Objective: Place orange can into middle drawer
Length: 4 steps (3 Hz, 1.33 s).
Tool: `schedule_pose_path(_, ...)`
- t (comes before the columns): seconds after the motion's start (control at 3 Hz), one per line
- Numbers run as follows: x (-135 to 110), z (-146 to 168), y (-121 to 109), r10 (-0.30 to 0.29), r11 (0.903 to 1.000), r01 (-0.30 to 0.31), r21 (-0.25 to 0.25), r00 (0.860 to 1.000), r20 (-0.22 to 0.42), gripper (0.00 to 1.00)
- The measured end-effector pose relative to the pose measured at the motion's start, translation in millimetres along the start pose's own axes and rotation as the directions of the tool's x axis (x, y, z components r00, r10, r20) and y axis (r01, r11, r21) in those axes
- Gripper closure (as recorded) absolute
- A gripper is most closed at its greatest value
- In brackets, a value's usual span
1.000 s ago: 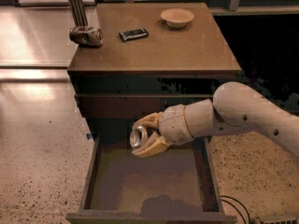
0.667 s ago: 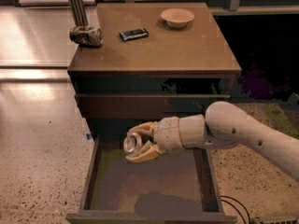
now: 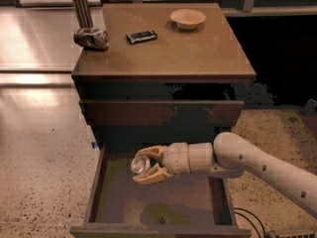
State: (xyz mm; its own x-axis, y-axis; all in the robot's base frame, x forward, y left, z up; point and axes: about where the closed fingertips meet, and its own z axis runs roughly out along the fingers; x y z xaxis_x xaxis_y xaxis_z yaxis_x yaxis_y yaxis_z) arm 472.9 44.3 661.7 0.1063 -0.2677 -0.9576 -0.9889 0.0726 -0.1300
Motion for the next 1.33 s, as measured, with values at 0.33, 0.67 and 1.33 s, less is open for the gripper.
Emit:
schedule_pose_path(0.33, 24, 4, 2, 0.010, 0.9999, -0.010, -0.009, 1.000, -0.018, 1.00)
schedule_pose_path(0.67, 70, 9, -5, 0.013, 0.9996, -0.013, -0.025, 0.999, -0.035, 1.00)
schedule_pose_path(1.33, 161, 22, -23, 0.073, 0.9972, -0.072, -0.023, 0.992, 0.098, 1.00)
